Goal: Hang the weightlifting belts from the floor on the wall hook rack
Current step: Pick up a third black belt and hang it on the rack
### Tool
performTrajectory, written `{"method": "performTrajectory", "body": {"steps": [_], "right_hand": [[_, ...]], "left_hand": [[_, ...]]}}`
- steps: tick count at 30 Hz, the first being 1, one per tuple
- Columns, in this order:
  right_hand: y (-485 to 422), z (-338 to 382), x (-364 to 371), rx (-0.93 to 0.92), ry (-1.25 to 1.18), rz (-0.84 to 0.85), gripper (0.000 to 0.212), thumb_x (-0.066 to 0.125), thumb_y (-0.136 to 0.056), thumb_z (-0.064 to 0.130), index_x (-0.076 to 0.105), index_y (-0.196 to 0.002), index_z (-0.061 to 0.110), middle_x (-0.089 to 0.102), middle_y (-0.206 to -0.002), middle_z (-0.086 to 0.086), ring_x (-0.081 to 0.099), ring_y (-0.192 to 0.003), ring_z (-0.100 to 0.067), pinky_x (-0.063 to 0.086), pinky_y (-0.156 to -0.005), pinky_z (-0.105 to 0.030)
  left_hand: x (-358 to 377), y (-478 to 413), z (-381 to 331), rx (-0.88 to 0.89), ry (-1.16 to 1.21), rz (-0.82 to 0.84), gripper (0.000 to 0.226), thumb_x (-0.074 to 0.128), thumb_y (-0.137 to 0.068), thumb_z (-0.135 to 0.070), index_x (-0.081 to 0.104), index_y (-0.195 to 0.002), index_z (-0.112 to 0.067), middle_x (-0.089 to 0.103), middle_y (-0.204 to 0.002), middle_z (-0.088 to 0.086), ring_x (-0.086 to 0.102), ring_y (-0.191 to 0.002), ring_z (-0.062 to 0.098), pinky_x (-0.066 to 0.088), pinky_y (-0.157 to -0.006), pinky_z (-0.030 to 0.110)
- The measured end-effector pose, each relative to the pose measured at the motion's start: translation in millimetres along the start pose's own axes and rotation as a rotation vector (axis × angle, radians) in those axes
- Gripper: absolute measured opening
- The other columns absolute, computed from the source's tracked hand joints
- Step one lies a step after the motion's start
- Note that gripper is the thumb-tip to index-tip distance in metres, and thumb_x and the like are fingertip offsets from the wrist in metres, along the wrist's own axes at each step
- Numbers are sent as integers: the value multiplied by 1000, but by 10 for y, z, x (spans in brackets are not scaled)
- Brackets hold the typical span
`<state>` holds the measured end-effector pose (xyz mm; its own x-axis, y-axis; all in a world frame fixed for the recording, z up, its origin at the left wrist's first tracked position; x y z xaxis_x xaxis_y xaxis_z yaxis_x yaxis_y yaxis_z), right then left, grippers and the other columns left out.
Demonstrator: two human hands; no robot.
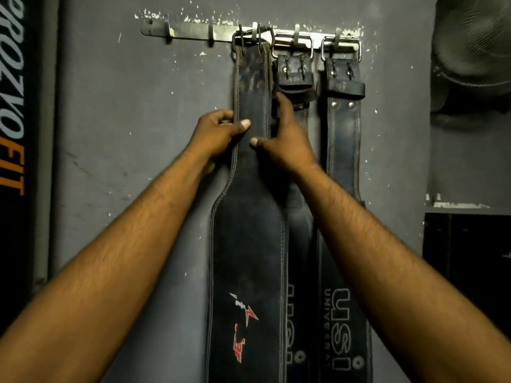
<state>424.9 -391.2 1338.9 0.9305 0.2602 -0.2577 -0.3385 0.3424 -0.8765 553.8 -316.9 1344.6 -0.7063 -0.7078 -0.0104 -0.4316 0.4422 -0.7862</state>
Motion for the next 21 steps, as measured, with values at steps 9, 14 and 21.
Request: {"method": "performTrajectory", "body": {"steps": [9,14,21], "right_hand": [[1016,-704,413,369,-367,347,36,73,-89,7,65,-124,5,74,-115,-16,71,-96,-24,60,-88,-36],[1029,-718,406,319,-378,236,35,72,-89,3,66,-123,1,74,-114,-17,70,-93,-20,59,-82,-27],[1487,-1105,421,445,-368,180,63,91,-63,31,63,-119,22,77,-107,-1,75,-96,-20,61,-88,-44]], "left_hand": [[6,848,699,-240,-37,127,37,73,-84,-4,66,-120,-7,76,-108,8,74,-99,21,60,-84,31],[-31,920,572,-118,-175,20,40,74,-83,-2,66,-122,-7,75,-111,5,73,-101,15,58,-92,33],[-188,1395,985,-254,-29,-39,46,78,-82,-9,61,-124,-5,73,-114,12,72,-103,25,60,-87,37]]}}
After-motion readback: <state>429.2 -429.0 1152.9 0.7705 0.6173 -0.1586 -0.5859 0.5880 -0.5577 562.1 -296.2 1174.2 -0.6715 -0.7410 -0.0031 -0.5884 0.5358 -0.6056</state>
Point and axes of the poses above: each hand's wrist, its own y-axis away from the middle knuckle, its own x-axis out of the palm, z = x × y, the point moved 9 cm from there along -y, towards the middle knuckle
